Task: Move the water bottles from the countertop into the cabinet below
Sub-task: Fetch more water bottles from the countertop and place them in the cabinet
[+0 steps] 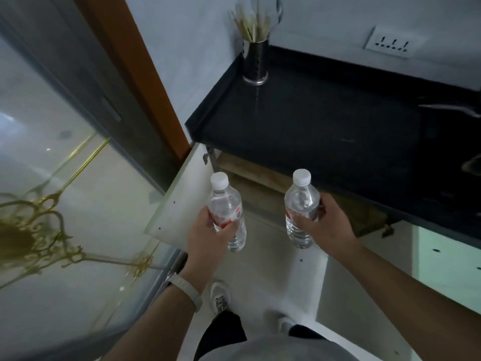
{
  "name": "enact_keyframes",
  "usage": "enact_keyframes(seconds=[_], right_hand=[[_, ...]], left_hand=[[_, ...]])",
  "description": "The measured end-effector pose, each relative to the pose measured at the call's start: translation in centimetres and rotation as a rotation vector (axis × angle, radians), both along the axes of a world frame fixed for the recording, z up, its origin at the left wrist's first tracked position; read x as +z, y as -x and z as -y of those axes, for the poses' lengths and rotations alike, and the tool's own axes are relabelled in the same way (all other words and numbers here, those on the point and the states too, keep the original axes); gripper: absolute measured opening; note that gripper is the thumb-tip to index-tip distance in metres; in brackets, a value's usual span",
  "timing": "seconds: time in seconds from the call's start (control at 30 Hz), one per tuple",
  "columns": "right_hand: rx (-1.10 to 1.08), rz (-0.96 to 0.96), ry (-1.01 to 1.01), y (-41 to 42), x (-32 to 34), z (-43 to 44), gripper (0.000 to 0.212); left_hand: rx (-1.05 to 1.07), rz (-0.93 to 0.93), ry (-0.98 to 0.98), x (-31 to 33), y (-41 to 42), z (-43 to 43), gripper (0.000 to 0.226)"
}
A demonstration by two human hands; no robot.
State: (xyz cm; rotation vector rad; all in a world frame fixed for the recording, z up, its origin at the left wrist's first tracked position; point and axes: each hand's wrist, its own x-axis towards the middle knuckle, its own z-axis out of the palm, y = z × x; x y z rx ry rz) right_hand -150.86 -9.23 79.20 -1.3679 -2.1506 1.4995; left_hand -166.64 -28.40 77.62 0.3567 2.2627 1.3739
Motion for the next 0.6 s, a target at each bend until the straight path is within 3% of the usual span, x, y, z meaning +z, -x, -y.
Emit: enact_keyframes(seconds=[0.27,0.6], right_hand=[[-0.112,0.057,-0.072,6.0,-1.4,2.3,0.05],[-0.028,0.123,0.0,10.1,-7.8,-0.6,0.049]], left_hand=[[-0.092,0.015,0.043,-4.0,9.8,0.7,0.044],[-0.085,0.073,0.144,-9.5,12.2,-2.9,0.047]])
